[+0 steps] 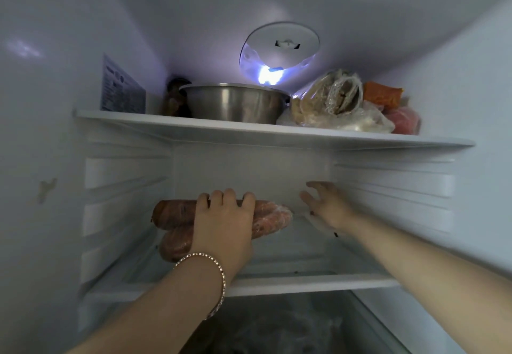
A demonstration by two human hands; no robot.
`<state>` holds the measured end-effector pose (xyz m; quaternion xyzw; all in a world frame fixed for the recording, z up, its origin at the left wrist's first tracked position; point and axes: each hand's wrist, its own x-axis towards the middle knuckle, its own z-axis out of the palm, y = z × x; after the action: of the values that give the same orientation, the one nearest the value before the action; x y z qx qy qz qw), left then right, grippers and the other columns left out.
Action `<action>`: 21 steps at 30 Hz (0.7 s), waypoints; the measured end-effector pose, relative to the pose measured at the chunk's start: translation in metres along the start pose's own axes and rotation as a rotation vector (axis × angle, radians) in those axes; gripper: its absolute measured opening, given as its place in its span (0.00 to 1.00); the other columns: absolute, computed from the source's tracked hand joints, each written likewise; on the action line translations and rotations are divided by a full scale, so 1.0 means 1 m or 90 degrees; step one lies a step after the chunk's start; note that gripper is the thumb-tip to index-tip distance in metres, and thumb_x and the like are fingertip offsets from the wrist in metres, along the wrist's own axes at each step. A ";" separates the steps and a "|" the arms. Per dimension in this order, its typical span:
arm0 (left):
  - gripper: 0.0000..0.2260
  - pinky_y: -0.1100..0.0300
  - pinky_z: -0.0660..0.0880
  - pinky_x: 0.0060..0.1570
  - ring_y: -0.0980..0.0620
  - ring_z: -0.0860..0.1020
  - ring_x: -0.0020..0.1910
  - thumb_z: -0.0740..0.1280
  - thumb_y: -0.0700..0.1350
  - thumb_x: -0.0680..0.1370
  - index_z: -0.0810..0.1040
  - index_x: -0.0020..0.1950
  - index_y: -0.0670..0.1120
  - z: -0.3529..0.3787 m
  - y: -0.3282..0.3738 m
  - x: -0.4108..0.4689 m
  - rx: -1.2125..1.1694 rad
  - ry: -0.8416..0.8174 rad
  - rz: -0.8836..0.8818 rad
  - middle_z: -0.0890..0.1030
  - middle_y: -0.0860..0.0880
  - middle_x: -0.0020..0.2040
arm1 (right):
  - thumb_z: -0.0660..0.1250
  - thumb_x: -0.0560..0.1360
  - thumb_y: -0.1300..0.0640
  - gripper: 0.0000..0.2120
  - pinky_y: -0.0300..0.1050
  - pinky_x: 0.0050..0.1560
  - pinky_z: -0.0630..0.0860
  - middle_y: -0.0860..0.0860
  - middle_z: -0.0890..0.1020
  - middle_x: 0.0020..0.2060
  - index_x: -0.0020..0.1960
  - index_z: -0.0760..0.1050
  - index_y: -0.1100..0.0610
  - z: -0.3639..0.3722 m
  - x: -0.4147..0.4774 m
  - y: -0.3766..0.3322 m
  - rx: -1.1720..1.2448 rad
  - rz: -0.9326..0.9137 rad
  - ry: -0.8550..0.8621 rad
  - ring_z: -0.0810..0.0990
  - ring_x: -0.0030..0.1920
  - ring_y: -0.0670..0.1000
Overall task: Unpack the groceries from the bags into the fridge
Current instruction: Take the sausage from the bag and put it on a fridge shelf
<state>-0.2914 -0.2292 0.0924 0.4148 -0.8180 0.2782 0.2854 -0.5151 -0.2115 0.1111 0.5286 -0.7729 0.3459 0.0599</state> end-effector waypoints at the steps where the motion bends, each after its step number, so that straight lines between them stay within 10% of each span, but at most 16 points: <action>1: 0.26 0.49 0.58 0.66 0.44 0.66 0.64 0.62 0.46 0.74 0.58 0.70 0.50 0.000 0.000 0.001 -0.004 0.006 0.001 0.67 0.45 0.64 | 0.58 0.79 0.46 0.23 0.48 0.64 0.68 0.59 0.75 0.62 0.68 0.68 0.58 -0.007 -0.012 -0.014 0.164 0.033 0.012 0.74 0.61 0.57; 5: 0.27 0.50 0.58 0.66 0.44 0.66 0.64 0.63 0.47 0.73 0.59 0.71 0.50 -0.007 -0.001 -0.004 -0.035 0.031 -0.010 0.68 0.45 0.64 | 0.61 0.77 0.46 0.15 0.44 0.38 0.80 0.56 0.81 0.40 0.49 0.76 0.57 -0.026 -0.084 -0.059 0.473 0.077 -0.212 0.81 0.36 0.53; 14: 0.30 0.49 0.77 0.41 0.42 0.79 0.35 0.77 0.48 0.47 0.82 0.49 0.44 -0.069 -0.001 -0.039 0.006 0.191 0.088 0.80 0.43 0.37 | 0.64 0.77 0.54 0.09 0.45 0.36 0.81 0.57 0.83 0.42 0.47 0.77 0.60 -0.046 -0.146 -0.107 0.587 -0.034 -0.154 0.83 0.39 0.52; 21: 0.35 0.43 0.75 0.51 0.40 0.79 0.50 0.75 0.47 0.60 0.68 0.64 0.48 -0.128 -0.024 -0.045 0.117 0.396 0.200 0.77 0.38 0.58 | 0.62 0.79 0.58 0.10 0.42 0.29 0.79 0.55 0.83 0.33 0.44 0.79 0.61 -0.089 -0.169 -0.127 0.746 -0.094 -0.011 0.83 0.30 0.49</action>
<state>-0.2186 -0.1296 0.1538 0.2036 -0.7174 0.5041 0.4357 -0.3570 -0.0526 0.1602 0.5289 -0.4143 0.7057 -0.2248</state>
